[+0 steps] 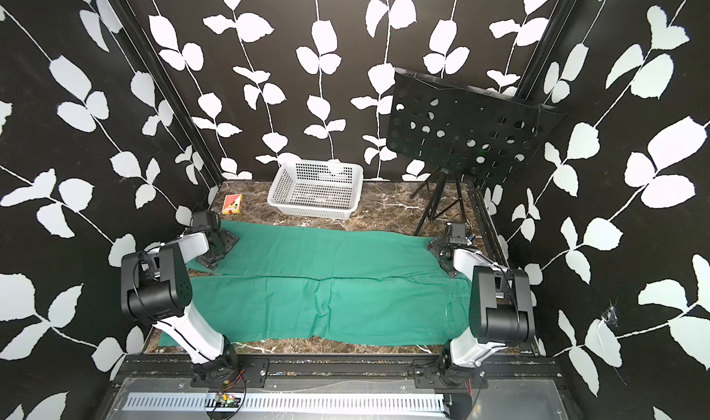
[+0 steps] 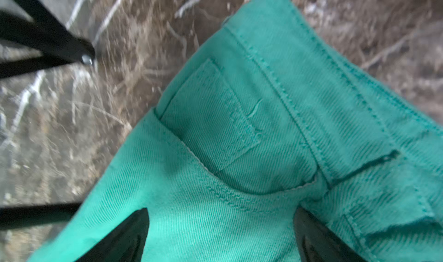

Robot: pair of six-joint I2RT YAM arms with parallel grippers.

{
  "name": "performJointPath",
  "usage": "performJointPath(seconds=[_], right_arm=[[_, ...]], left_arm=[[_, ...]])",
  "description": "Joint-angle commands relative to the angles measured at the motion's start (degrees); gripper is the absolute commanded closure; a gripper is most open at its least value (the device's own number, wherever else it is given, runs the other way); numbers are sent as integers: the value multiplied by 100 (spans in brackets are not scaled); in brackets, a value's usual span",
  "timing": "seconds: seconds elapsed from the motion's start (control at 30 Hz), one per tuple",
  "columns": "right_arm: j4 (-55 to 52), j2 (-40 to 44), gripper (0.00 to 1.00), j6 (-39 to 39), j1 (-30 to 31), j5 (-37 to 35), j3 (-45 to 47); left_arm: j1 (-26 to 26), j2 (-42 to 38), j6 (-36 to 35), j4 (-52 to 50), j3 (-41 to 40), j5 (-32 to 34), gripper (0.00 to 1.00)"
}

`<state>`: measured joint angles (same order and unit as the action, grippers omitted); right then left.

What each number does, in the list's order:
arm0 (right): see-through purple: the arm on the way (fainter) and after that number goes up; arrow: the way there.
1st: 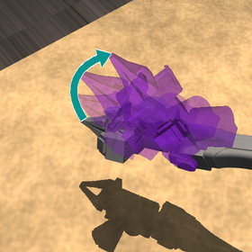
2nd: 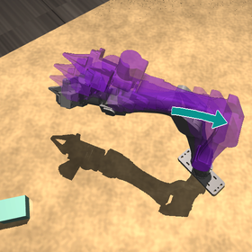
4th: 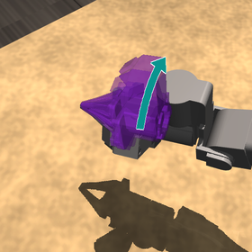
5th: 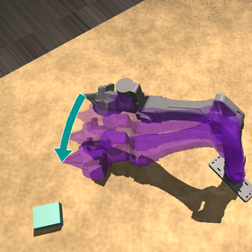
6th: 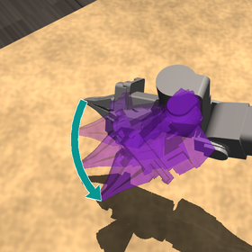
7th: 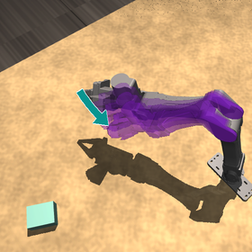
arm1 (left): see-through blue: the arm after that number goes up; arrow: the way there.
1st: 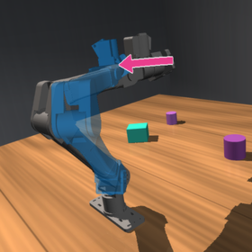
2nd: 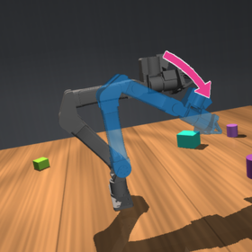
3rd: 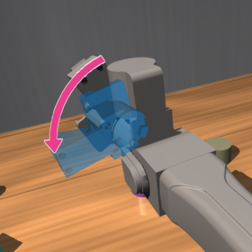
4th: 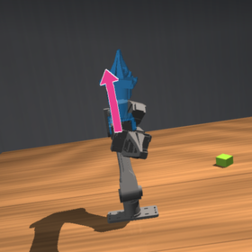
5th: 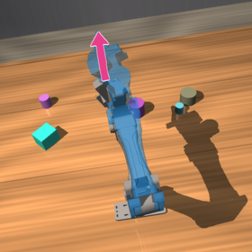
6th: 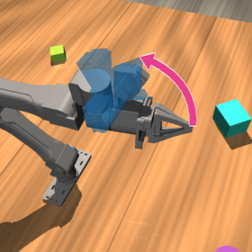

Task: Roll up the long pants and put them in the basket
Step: Adjust the long pant at the center of the board.

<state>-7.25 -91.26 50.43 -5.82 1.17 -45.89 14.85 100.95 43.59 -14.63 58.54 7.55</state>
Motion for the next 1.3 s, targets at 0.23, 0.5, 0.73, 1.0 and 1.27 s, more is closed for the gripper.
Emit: performJointPath(seconds=[0.23, 0.5, 0.73, 1.0, 1.27], right_arm=[[-449, -99, 2, -675, -375, -137, -227], [-1823, 1452, 1, -897, 654, -191, -53], [-2522, 2955, 2, -299, 912, 420, 1124], [-2721, 3363, 1, -79, 916, 236, 1808], [-2718, 2691, 1, 134, 546, -38, 1883]], left_arm=[[42, -1194, -601, -884, 389, -328, 5], [-1257, -2939, 179, -1620, -759, -677, 8], [-2092, -4305, 1199, -2065, -2364, -315, 9], [-2038, -4753, 1524, -1988, -3299, 431, 9], [-1533, -4078, 1689, -1932, -3478, 378, 10]])
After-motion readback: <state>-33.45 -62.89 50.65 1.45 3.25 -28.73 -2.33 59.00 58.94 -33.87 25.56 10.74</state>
